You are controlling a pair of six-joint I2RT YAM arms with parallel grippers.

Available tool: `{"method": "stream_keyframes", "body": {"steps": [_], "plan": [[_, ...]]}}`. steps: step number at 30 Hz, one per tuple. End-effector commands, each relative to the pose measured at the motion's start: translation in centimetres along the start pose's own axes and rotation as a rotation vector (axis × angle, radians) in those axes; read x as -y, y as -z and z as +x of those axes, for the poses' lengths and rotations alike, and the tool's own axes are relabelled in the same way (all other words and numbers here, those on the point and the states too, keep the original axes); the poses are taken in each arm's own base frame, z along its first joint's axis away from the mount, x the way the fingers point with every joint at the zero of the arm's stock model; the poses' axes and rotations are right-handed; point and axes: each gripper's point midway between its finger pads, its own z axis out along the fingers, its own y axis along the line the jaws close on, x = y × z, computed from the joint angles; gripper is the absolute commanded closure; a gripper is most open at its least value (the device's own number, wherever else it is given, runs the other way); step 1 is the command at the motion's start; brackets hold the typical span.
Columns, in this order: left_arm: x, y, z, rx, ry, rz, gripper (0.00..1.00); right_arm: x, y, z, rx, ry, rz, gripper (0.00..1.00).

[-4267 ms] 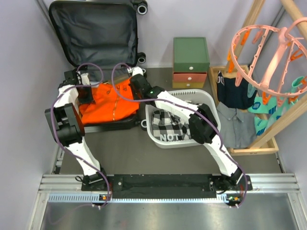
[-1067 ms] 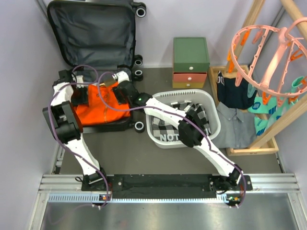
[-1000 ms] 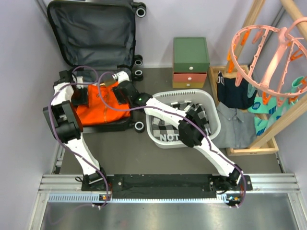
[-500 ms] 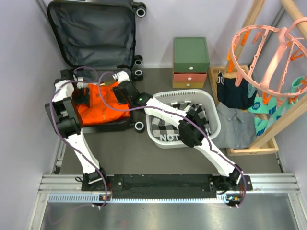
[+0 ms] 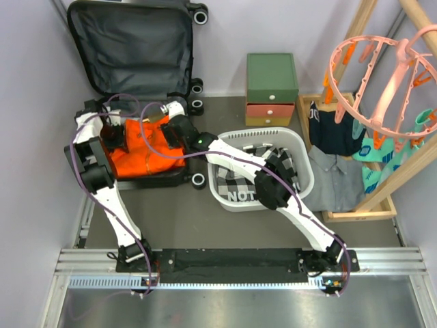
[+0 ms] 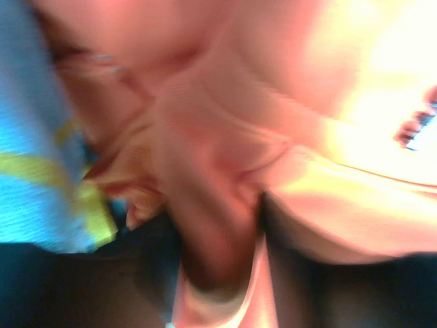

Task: Open, take out, and arrange the luggage

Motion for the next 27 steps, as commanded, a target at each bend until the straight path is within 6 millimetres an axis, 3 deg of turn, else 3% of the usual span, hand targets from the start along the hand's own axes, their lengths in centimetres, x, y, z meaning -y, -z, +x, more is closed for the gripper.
{"method": "stream_keyframes", "body": {"steps": [1, 2, 3, 6, 7, 9, 10, 12, 13, 15, 16, 23, 27], "plan": [[5.0, -2.8, 3.5, -0.115, 0.008, 0.274, 0.67, 0.3, 1.2, 1.4, -0.082, 0.0, -0.005, 0.4], [5.4, -2.2, 3.1, -0.101, 0.004, 0.288, 0.74, 0.3, 1.2, 1.3, -0.08, -0.001, -0.009, 0.39], [5.6, -1.8, 3.0, -0.092, 0.006, 0.295, 1.0, 0.3, 1.2, 1.3, -0.082, -0.004, -0.012, 0.39], [6.1, 0.3, 1.9, -0.03, -0.011, 0.296, 1.0, -0.1, 1.3, 1.2, -0.081, -0.006, -0.035, 0.39], [6.1, 2.0, 1.0, 0.021, -0.02, 0.284, 1.0, -0.2, 1.4, 1.0, -0.078, -0.011, -0.044, 0.38], [6.2, 3.5, -0.1, 0.087, -0.022, 0.267, 1.0, -0.5, 1.5, 0.7, -0.08, -0.032, -0.067, 0.37], [6.4, 5.7, -1.0, 0.145, -0.035, 0.248, 1.0, -0.6, 1.4, 0.8, -0.084, -0.063, -0.088, 0.37], [6.5, 7.4, -1.6, 0.203, -0.044, 0.23, 1.0, -0.6, 1.5, 0.4, -0.079, -0.095, -0.102, 0.37], [6.8, 9.5, -2.1, 0.257, -0.061, 0.215, 1.0, -0.7, 1.5, 0.5, -0.082, -0.114, -0.107, 0.37], [6.9, 10.8, -2.1, 0.299, -0.059, 0.197, 1.0, -0.8, 1.6, 0.3, -0.081, -0.127, -0.108, 0.37], [6.7, 12.5, -2.2, 0.341, -0.063, 0.177, 1.0, -0.9, 1.7, 0.2, -0.082, -0.137, -0.113, 0.37], [4.1, 17.2, -1.9, 0.45, -0.053, 0.007, 1.0, -1.5, 1.4, 0.3, -0.082, -0.148, -0.14, 0.35], [2.1, 17.4, -1.1, 0.438, -0.064, -0.092, 1.0, -1.8, 0.4, 0.8, -0.085, -0.176, -0.138, 0.32]]}}
